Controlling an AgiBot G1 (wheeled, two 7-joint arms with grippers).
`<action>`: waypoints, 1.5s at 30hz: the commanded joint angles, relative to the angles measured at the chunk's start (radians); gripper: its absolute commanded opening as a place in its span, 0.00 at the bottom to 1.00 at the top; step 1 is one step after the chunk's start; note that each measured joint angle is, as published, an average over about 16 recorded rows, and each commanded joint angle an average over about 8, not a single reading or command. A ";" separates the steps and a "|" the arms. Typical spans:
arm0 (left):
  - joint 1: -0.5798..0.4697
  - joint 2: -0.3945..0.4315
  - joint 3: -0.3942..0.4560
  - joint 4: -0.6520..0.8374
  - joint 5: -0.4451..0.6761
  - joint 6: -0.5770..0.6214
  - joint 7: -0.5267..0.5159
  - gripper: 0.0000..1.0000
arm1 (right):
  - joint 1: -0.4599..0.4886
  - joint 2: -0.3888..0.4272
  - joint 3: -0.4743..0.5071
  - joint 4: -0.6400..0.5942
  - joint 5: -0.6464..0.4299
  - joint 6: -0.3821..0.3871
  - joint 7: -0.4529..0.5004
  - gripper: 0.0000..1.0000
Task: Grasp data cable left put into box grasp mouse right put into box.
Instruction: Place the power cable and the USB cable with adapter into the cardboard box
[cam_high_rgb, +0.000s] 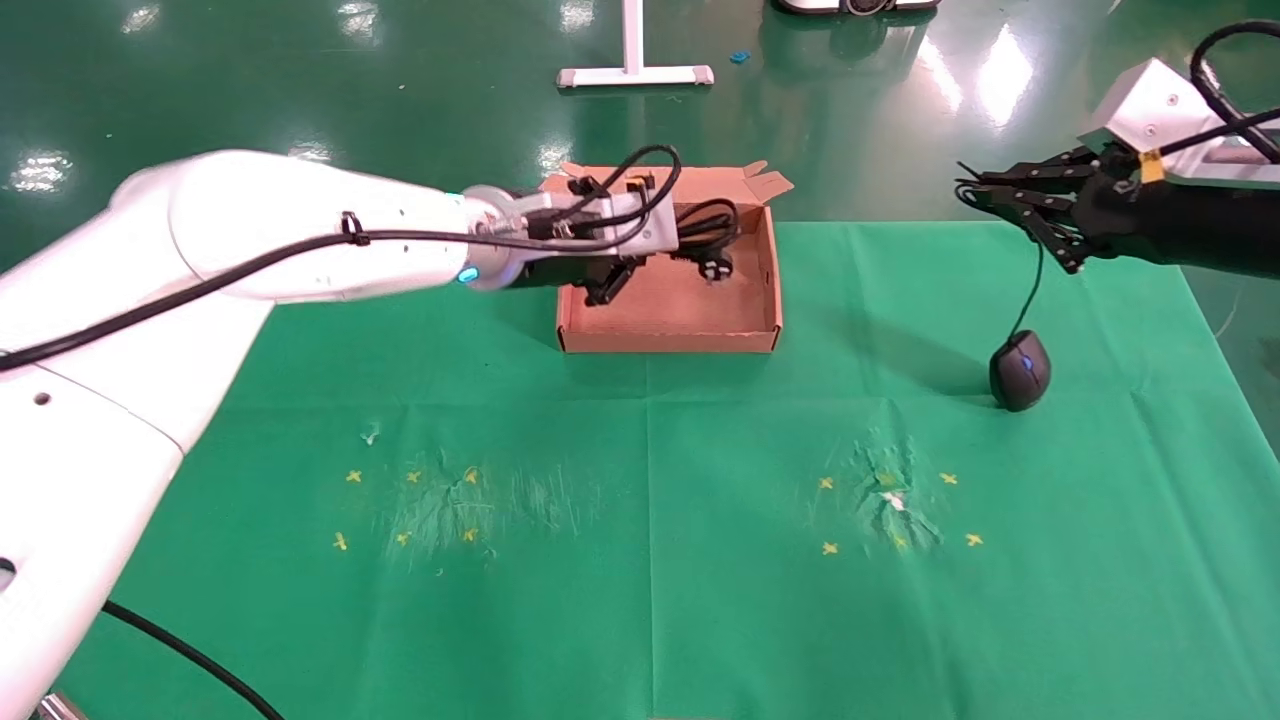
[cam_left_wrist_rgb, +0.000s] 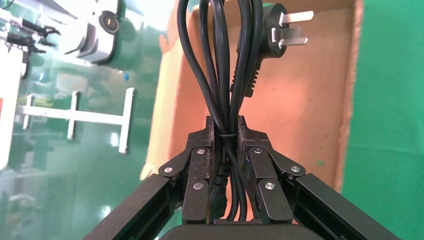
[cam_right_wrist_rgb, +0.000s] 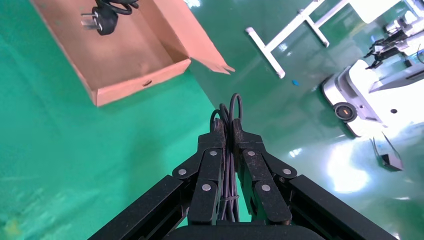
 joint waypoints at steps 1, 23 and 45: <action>0.000 0.015 0.024 0.040 -0.050 -0.035 0.048 0.00 | 0.003 0.015 0.005 0.010 0.002 -0.004 0.001 0.00; -0.059 0.013 0.316 0.110 -0.453 -0.133 0.190 1.00 | 0.074 -0.006 0.027 -0.027 0.026 0.001 -0.011 0.00; -0.163 -0.282 0.323 0.059 -0.519 -0.295 0.211 1.00 | 0.112 -0.082 0.031 0.017 0.055 0.014 -0.014 0.00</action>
